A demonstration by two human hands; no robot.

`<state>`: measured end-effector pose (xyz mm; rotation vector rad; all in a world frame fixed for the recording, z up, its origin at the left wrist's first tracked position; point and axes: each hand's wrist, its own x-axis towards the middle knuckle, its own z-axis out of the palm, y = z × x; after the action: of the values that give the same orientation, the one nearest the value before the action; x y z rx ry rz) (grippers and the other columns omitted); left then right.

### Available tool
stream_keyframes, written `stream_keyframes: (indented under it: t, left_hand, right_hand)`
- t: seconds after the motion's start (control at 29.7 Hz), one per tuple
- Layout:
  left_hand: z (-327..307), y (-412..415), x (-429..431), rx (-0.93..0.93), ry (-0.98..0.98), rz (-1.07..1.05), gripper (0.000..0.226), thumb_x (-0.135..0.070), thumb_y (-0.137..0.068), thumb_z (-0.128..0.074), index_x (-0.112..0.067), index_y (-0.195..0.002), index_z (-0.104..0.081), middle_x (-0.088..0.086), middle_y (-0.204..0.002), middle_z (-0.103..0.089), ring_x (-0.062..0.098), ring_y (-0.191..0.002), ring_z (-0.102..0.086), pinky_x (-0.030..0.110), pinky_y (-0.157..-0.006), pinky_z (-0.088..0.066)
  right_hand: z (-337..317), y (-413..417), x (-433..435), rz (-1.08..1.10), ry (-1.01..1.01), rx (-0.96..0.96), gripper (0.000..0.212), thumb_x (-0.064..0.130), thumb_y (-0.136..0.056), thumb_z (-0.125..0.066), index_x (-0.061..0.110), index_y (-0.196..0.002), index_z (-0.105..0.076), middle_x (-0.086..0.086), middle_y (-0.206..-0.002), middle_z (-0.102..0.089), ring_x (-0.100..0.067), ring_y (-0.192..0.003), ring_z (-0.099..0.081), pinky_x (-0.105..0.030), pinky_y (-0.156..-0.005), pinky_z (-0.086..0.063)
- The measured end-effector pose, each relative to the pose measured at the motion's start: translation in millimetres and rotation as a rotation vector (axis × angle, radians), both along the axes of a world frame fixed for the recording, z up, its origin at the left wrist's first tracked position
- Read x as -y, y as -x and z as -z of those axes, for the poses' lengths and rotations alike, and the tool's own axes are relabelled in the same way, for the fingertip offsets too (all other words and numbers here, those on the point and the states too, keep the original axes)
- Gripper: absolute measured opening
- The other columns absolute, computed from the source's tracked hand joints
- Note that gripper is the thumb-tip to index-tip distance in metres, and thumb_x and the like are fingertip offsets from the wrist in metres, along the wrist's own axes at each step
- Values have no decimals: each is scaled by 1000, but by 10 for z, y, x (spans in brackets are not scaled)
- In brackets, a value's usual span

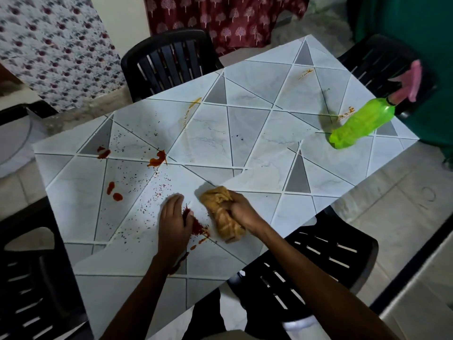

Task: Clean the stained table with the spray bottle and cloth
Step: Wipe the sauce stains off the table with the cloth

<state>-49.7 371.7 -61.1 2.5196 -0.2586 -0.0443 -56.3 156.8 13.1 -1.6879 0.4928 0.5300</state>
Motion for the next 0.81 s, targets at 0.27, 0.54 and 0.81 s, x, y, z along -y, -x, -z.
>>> stream_keyframes:
  t: [0.27, 0.54, 0.81]
  left_hand:
    - [58, 55, -6, -22, -31, 38, 52, -36, -97, -44, -3, -138, -49, 12, -144, -48, 28, -136, -39, 45, -113, -35]
    - [42, 177, -266, -58, -11, -27, 52, -30, -94, -50, -5, -139, -48, 11, -146, -48, 26, -138, -40, 46, -114, -37]
    - [-5, 66, -583, -34, 45, -117, 44, -28, -98, -47, -8, -136, -50, 10, -144, -50, 22, -136, -40, 37, -115, -32]
  right_hand:
    - [-300, 356, 1375, 459, 101, 38, 28, -2, -95, -53, 16, -106, -71, 10, -79, -76, -6, -71, -71, -20, -69, -55]
    - [122, 324, 1056, 393, 158, -47, 18, 31, -82, -64, 25, -95, -75, 0, -98, -77, -22, -94, -73, -45, -97, -55]
    - [128, 88, -433, -65, 61, -79, 47, 21, -89, -61, 23, -136, -60, -6, -124, -70, -24, -107, -69, -43, -103, -52]
